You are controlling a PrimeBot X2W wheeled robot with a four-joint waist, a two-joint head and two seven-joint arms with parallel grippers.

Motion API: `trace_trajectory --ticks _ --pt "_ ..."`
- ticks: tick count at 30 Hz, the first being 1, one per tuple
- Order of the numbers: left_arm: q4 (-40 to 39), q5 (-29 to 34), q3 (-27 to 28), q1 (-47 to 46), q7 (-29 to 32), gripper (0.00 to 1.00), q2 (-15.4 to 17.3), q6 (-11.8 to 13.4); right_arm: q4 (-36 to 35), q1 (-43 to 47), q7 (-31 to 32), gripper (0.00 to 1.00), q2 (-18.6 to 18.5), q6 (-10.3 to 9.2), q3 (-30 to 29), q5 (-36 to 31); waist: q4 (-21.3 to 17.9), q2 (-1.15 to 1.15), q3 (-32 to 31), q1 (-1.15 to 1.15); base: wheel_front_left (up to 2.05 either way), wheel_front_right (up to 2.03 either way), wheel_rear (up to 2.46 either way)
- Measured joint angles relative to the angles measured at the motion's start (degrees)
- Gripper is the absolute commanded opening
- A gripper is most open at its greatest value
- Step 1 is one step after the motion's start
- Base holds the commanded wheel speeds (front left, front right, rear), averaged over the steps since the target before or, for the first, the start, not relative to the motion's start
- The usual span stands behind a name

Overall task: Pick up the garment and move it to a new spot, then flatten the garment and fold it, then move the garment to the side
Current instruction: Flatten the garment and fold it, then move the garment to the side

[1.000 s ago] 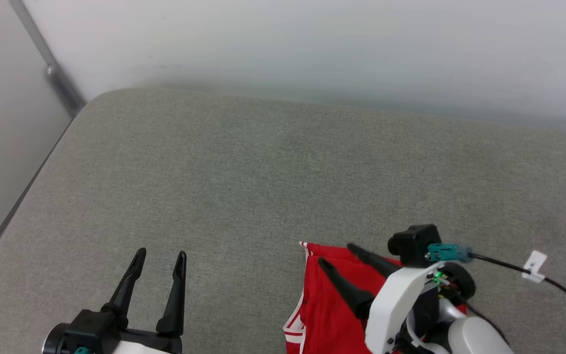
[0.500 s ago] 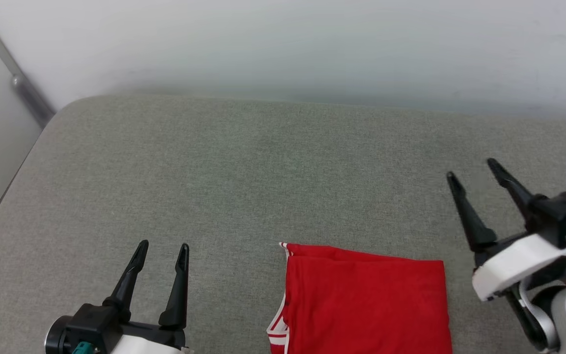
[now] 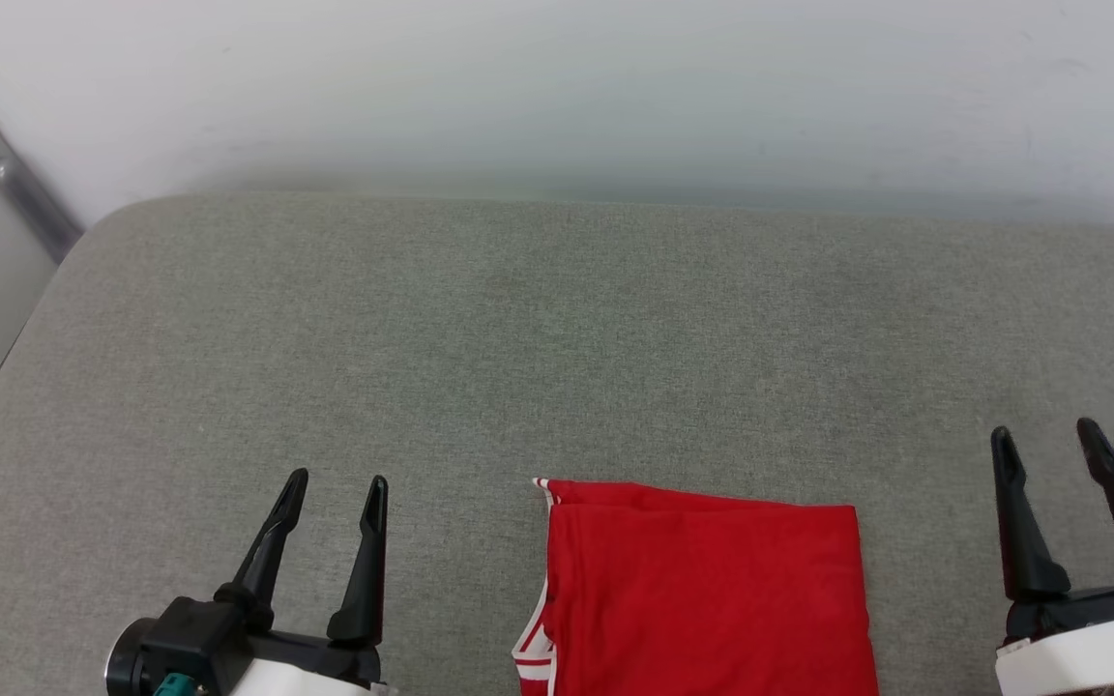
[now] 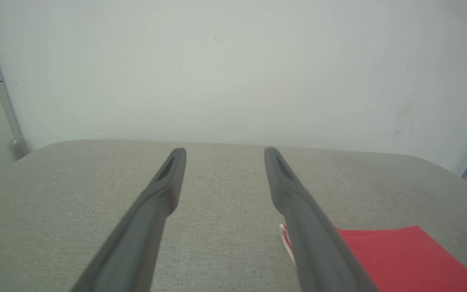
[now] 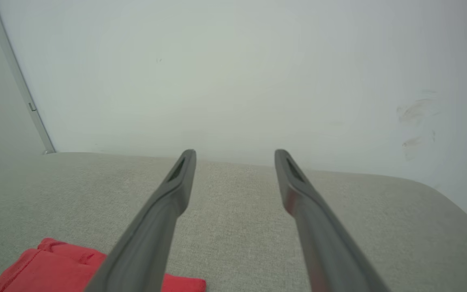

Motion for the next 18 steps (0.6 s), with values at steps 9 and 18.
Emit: trace_trajectory --ticks 9,18 --pt "0.1 0.1 -0.7 0.2 0.0 1.0 0.0 0.0 1.0 1.8 -1.6 1.0 2.0 0.0 1.4 -1.0 0.4 0.0 -0.2 0.0 0.0 0.0 0.0" --pt "0.0 0.6 -0.7 0.7 0.0 1.0 0.2 0.0 2.8 2.7 -2.5 1.0 3.5 0.0 2.3 -0.7 0.3 0.0 -1.2 -0.01 0.0 0.0 0.0"
